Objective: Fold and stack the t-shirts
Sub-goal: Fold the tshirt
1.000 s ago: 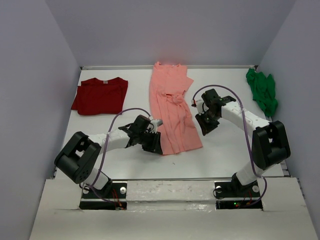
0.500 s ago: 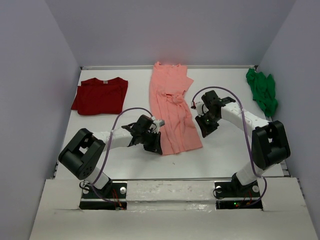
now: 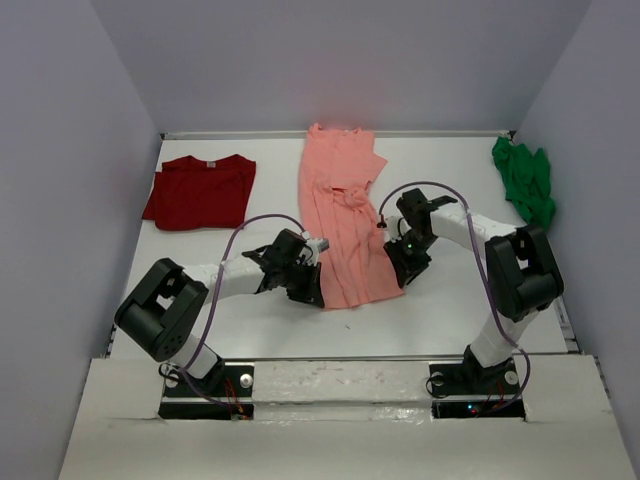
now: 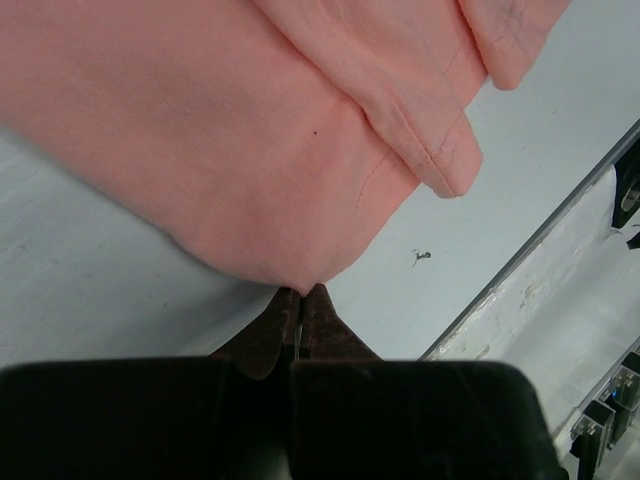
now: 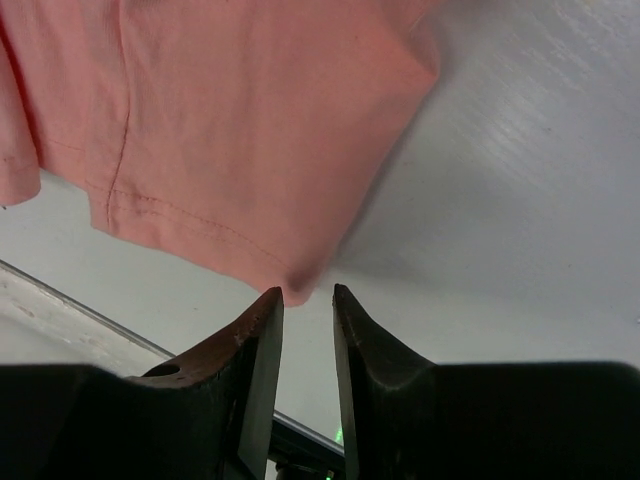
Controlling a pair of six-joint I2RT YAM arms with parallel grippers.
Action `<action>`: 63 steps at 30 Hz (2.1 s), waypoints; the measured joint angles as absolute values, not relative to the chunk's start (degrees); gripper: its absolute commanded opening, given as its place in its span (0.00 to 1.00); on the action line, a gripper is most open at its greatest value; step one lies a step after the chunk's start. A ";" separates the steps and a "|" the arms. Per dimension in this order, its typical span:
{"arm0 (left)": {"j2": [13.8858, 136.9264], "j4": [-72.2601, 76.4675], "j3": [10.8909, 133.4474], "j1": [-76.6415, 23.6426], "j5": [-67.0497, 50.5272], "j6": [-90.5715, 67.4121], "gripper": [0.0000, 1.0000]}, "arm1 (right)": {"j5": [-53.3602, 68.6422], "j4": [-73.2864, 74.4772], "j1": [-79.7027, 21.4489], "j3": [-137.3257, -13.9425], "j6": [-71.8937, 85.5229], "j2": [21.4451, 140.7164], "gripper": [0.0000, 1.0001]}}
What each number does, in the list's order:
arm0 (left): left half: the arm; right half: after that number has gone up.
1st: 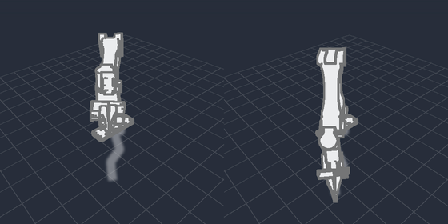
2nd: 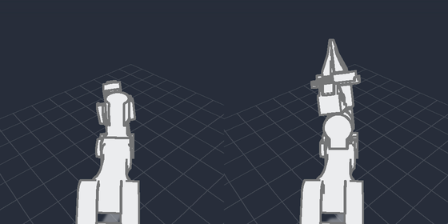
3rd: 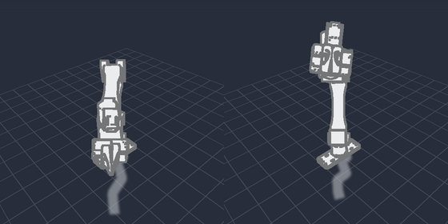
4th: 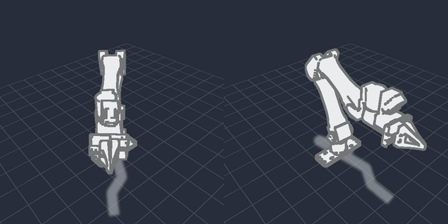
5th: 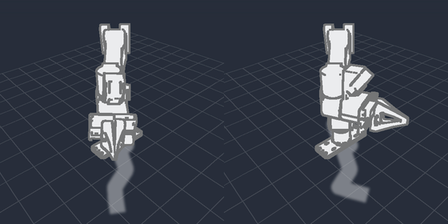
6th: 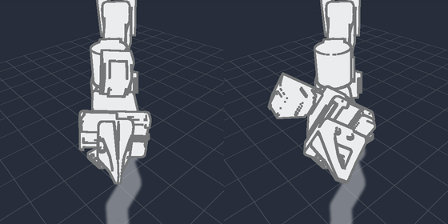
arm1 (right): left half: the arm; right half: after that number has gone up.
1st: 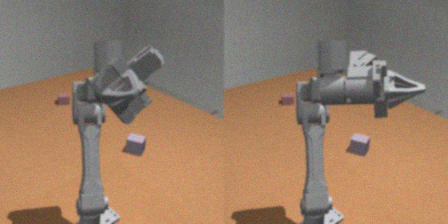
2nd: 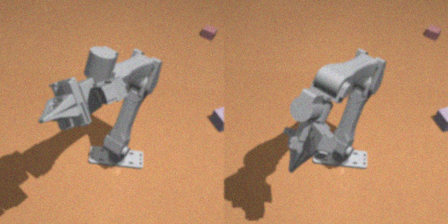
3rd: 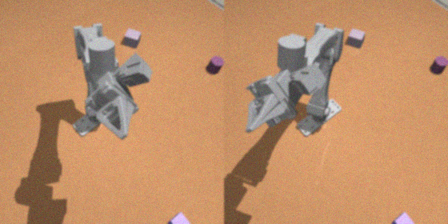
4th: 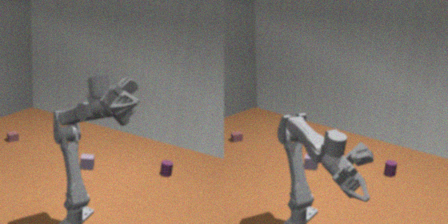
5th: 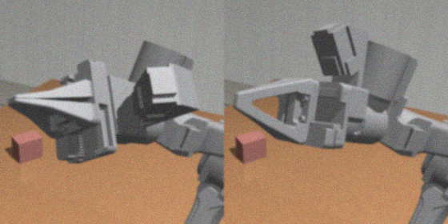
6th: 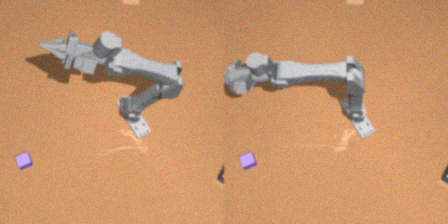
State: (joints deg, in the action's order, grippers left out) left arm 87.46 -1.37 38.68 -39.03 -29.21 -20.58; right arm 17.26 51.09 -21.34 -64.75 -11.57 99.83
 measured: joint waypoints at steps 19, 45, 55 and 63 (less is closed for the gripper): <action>86.37 -1.34 38.68 -39.05 -28.34 -20.40 0.00 | 22.46 53.65 -21.34 -64.82 -11.68 105.12 0.30; 81.45 -4.67 45.91 -39.07 -28.62 -8.54 0.00 | 24.80 61.82 -21.34 -70.30 -16.53 104.09 0.00; 79.68 -8.38 46.28 -39.07 -31.46 -3.07 0.00 | 25.96 69.08 -21.34 -73.58 -21.02 100.33 0.00; 78.22 -11.09 46.37 -39.13 -35.79 0.38 0.00 | 26.61 74.17 -21.34 -73.89 -24.64 98.19 0.00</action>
State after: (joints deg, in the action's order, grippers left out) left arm 78.22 -11.09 46.37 -39.13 -35.79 0.38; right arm 26.61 74.17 -21.34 -73.89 -24.64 98.19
